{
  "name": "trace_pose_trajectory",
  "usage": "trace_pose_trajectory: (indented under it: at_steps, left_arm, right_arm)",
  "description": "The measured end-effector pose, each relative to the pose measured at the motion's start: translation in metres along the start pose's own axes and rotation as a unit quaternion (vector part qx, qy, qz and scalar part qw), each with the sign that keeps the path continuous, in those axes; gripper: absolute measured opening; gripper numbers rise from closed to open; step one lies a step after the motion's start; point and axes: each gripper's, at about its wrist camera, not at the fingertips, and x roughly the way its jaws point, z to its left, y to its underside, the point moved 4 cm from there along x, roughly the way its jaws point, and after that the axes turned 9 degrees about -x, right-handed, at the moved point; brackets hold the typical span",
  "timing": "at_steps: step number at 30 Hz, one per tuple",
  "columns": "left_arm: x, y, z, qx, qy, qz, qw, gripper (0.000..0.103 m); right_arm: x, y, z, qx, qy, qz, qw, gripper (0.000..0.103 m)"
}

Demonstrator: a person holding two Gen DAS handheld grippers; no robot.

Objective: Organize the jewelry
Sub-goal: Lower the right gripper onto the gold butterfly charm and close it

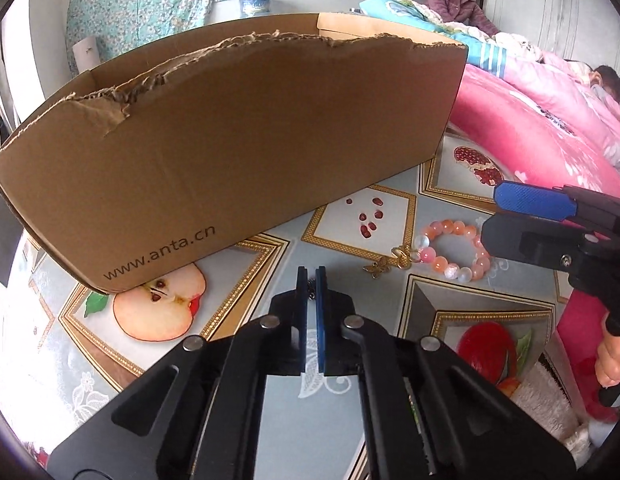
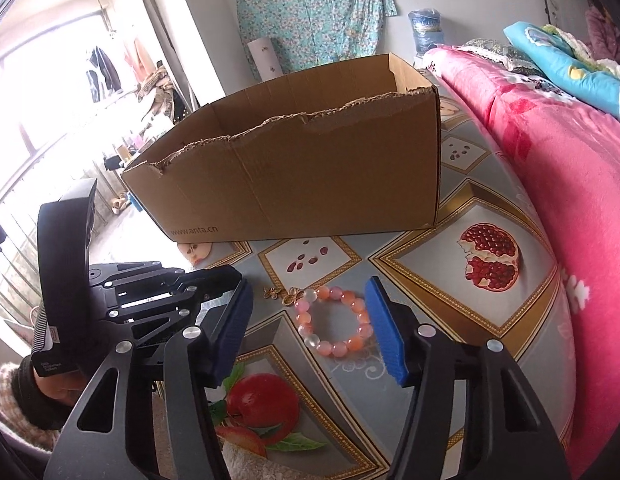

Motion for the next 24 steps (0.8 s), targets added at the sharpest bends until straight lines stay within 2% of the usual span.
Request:
trace_pose_trajectory:
  at_steps: [5, 11, 13, 16, 21, 24]
  left_arm:
    - [-0.008, 0.005, 0.014, -0.019, -0.006, -0.004, 0.9998, 0.002]
    - [-0.021, 0.015, 0.036, -0.045, -0.015, -0.011, 0.9988, 0.002]
    - [-0.024, 0.018, 0.04, -0.049, -0.013, -0.014, 0.9986, 0.002]
    - [-0.025, 0.02, 0.043, -0.053, -0.01, -0.018, 0.9984, 0.002]
    - [-0.026, 0.021, 0.045, -0.057, -0.003, -0.023, 0.9981, 0.002]
    - [-0.027, 0.021, 0.046, -0.057, 0.003, -0.023, 0.9981, 0.002]
  right_arm:
    - [0.006, 0.005, 0.017, -0.038, 0.016, 0.028, 0.999, 0.044]
    - [0.027, 0.012, 0.03, -0.093, 0.047, 0.077, 0.992, 0.031]
    - [0.035, 0.015, 0.027, -0.11, 0.071, 0.096, 0.987, 0.02]
    - [0.036, 0.011, 0.014, -0.093, 0.082, 0.095, 0.988, 0.01]
    - [0.036, 0.002, -0.015, -0.055, 0.118, 0.091, 0.987, 0.01]
    - [0.03, -0.005, -0.021, -0.034, 0.108, 0.075, 0.991, 0.01]
